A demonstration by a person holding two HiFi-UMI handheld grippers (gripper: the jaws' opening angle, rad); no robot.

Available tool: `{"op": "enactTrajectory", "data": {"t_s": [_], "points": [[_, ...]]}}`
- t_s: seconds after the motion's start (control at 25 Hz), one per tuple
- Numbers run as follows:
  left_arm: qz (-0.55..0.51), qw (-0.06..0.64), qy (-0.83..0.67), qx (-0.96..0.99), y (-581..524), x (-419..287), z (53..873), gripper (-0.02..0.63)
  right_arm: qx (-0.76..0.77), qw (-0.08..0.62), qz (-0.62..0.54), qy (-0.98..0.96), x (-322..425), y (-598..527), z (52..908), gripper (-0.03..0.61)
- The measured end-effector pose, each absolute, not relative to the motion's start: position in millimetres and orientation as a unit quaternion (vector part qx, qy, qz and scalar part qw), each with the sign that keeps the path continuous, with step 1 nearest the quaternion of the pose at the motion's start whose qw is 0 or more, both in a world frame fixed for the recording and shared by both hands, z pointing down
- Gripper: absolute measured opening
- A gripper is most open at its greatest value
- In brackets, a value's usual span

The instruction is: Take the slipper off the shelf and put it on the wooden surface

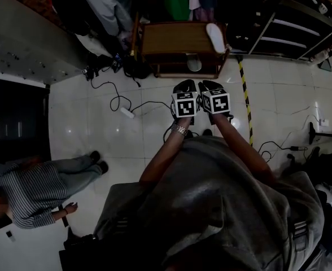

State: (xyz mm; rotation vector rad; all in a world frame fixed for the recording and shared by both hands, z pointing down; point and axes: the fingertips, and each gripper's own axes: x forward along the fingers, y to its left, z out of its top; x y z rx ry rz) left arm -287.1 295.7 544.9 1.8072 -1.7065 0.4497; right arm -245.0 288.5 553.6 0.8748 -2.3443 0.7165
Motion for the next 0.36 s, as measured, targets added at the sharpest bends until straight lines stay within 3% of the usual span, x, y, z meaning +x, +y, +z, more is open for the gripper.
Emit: {"op": "enactTrajectory", "data": {"t_s": [0.36], "points": [[0.177,0.304,-0.634,0.688,307.8,-286.4,548.1,0.005,0.336,0.290,0.294,-0.847,-238.2,299.1,566.0,0.046]]}}
